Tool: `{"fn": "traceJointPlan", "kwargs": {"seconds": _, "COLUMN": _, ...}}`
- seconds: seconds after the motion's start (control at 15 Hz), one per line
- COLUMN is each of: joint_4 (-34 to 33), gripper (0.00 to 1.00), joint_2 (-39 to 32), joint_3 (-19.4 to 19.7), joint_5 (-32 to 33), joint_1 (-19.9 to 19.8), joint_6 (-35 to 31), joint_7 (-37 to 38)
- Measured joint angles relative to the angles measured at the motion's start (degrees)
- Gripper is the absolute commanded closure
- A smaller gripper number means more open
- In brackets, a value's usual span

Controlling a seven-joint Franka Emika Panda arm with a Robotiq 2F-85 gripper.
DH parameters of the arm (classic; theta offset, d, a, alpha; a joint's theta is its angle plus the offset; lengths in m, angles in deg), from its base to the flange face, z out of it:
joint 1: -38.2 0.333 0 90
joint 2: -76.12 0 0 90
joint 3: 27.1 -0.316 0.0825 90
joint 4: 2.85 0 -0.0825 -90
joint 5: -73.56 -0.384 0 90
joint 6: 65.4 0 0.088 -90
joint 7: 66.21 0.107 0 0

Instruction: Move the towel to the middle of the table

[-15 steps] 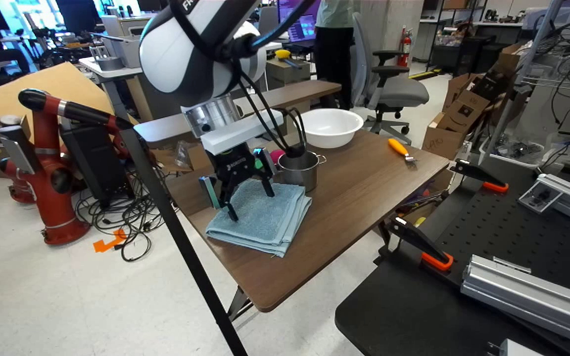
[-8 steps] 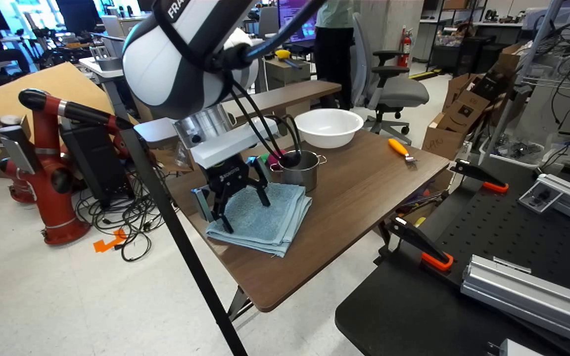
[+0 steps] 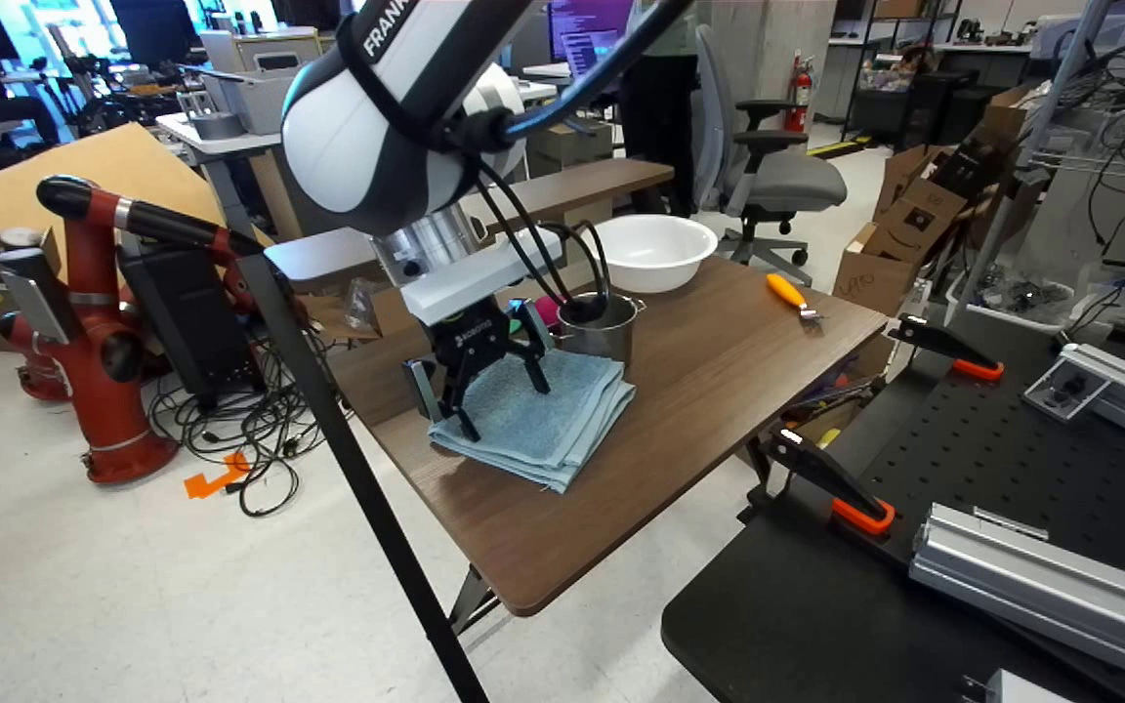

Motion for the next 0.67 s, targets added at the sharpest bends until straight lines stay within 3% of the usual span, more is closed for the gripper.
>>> {"fn": "traceJointPlan", "kwargs": {"seconds": 0.67, "joint_4": -6.9, "gripper": 0.0, "joint_2": -3.8, "joint_3": 1.5, "joint_5": 0.0, "joint_1": -1.3, "joint_6": 0.1, "joint_7": 0.0}}
